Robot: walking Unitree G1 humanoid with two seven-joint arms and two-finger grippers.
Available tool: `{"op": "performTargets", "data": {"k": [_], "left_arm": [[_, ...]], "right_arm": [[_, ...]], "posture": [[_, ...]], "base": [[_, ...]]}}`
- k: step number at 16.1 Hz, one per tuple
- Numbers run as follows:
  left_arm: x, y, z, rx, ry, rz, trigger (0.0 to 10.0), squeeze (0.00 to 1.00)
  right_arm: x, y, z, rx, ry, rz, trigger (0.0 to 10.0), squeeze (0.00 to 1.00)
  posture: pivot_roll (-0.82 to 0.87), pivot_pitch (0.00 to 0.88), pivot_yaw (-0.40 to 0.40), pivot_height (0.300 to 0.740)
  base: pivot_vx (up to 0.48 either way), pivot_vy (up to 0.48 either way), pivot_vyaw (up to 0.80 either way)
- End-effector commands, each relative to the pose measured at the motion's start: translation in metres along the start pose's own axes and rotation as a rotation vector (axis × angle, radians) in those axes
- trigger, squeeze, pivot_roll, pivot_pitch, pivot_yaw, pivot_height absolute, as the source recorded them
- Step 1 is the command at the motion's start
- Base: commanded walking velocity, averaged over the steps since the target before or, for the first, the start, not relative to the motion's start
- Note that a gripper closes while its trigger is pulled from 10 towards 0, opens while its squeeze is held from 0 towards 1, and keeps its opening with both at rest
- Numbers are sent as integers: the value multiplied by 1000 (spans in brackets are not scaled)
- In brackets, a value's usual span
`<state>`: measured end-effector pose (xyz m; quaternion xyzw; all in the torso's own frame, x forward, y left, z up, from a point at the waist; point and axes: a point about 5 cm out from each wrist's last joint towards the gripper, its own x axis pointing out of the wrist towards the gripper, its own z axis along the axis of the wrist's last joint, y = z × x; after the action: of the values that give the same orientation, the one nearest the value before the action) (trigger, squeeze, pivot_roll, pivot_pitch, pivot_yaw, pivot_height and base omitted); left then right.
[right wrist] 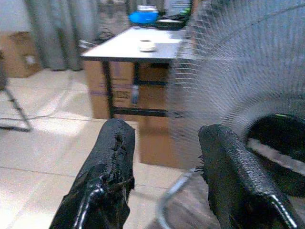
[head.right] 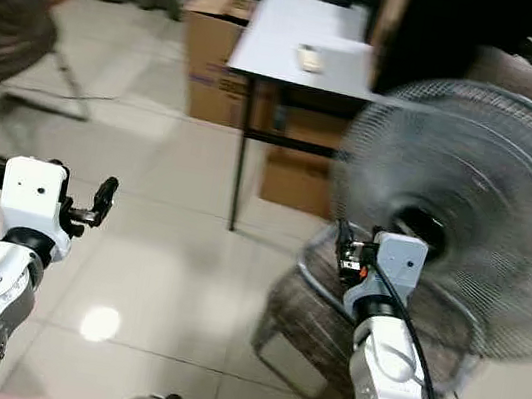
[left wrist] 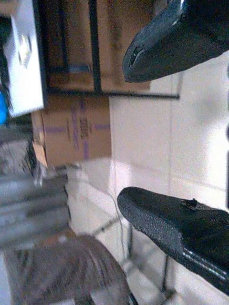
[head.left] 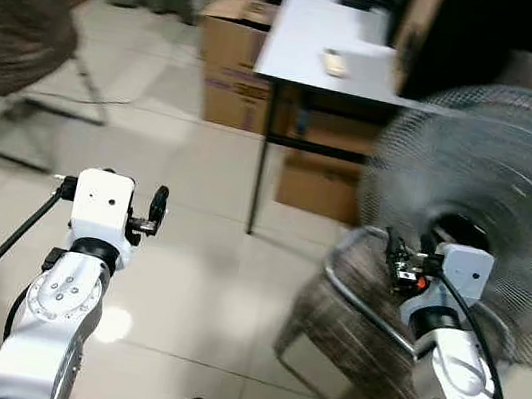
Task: Move the pillow to the sofa from floor
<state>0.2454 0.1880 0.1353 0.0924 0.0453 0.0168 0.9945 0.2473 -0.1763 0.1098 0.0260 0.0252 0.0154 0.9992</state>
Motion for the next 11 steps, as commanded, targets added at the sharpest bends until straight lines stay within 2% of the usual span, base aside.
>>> {"op": "performTargets", "data": {"k": [1, 2, 3, 4, 5, 6, 11], "left_arm": [[0, -4, -2, 5, 5, -26, 10000, 0], [0, -7, -2, -9, 5, -55, 10000, 0], [1, -10, -2, -14, 0, -63, 10000, 0], [1, -11, -2, -19, -2, -62, 10000, 0], [2, -12, -2, -12, -5, -62, 10000, 0], [3, -11, -2, -2, -7, -57, 10000, 0], [8, -10, -3, 16, -3, -63, 10000, 0]], "right_arm": [[1, -3, -2, 18, 16, -15, 10000, 176], [2, -2, -3, 37, 20, -9, 10000, 173], [4, -2, -4, 27, 25, -19, 10000, 145], [5, -2, -6, 61, 50, -25, 10000, 106], [6, -1, -2, 70, 20, -12, 10000, 0], [6, 0, 1, 59, -1, -7, 10000, 0], [8, 3, -2, 93, 42, -29, 10000, 0]], "posture": [[32, 0, -4, 740], [33, 0, -6, 740], [33, 0, -11, 740], [33, 0, -14, 740], [32, 0, -14, 740], [27, 0, -12, 740], [20, 0, -9, 740]], "base": [[0, 0, 800], [0, 0, 800], [0, 0, 0], [0, 0, 0], [0, 0, 0], [0, 0, 0], [0, 0, 0]]}}
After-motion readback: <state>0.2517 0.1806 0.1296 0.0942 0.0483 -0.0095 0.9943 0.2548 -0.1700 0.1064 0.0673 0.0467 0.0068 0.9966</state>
